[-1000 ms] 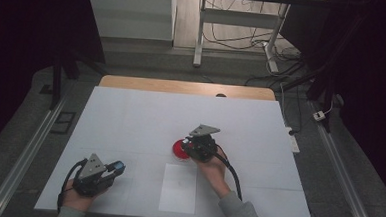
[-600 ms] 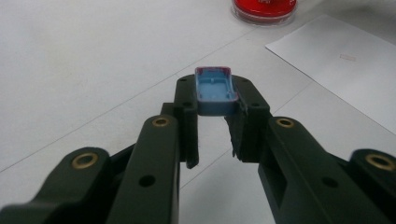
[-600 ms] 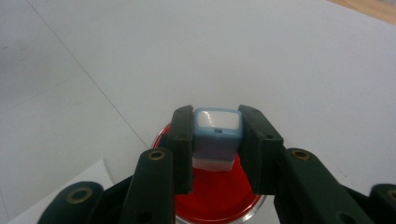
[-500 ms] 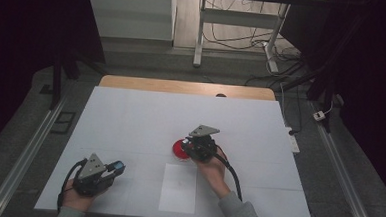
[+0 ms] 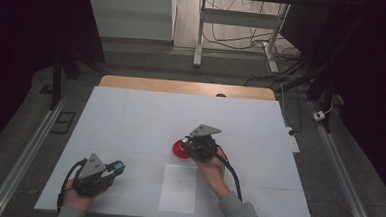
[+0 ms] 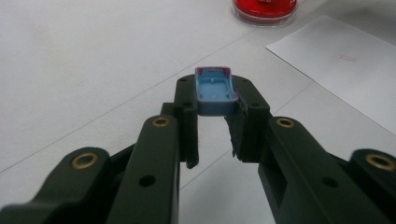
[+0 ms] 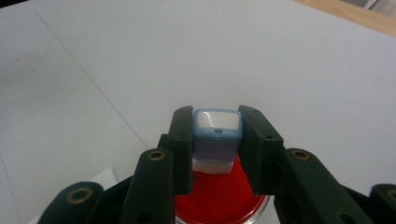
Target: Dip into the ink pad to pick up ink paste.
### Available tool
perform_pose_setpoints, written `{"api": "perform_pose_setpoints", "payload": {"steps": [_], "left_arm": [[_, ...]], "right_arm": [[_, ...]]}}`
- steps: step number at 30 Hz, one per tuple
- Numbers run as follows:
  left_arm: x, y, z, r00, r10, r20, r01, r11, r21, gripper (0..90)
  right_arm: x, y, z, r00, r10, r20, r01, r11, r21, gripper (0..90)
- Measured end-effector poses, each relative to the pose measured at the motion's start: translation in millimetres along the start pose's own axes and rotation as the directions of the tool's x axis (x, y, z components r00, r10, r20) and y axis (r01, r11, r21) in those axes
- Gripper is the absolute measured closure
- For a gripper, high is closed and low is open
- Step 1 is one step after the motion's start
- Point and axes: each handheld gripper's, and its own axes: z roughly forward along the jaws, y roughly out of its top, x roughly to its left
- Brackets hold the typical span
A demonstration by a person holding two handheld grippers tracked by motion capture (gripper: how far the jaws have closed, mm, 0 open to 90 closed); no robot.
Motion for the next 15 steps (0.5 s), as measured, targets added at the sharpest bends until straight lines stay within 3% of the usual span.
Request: {"api": "perform_pose_setpoints", "payload": {"steps": [15], "left_arm": [[-0.4,0.0,0.6,1.0,0.001,-0.001,-0.001,1.0,0.001,74.0]], "right_arm": [[-1.3,11.1,-22.4,0.9998,0.018,-0.003,-0.018,0.995,-0.095,66.8]]}}
